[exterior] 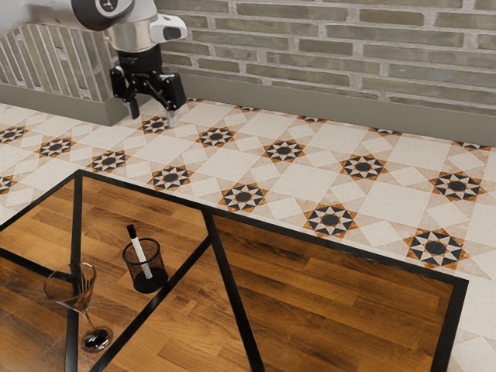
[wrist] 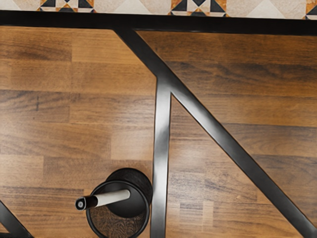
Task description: Take the marker out of the pen holder and place it to the left of the pen holder.
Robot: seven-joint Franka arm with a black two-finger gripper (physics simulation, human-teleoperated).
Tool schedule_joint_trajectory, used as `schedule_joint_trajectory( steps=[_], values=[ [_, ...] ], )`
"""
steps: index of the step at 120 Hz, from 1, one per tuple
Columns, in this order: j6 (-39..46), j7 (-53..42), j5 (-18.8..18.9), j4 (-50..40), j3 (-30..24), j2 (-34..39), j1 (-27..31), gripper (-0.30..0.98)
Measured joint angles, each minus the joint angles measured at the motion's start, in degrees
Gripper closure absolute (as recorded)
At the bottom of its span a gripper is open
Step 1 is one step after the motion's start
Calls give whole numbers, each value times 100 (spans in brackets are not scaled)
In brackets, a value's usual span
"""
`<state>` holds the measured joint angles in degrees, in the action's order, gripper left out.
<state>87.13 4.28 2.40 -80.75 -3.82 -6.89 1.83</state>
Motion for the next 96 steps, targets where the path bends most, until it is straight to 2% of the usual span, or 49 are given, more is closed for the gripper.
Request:
schedule_joint_trajectory(
  steps=[32,52,85,96],
  values=[
    [17,72,-58,-35,98,-390,1,0],
    [788,102,-541,-1658,268,48,12,0],
    [1889,244,-873,-2388,416,-385,4,0],
    [2011,243,-1038,-2403,844,-384,-4,0]
  ],
)
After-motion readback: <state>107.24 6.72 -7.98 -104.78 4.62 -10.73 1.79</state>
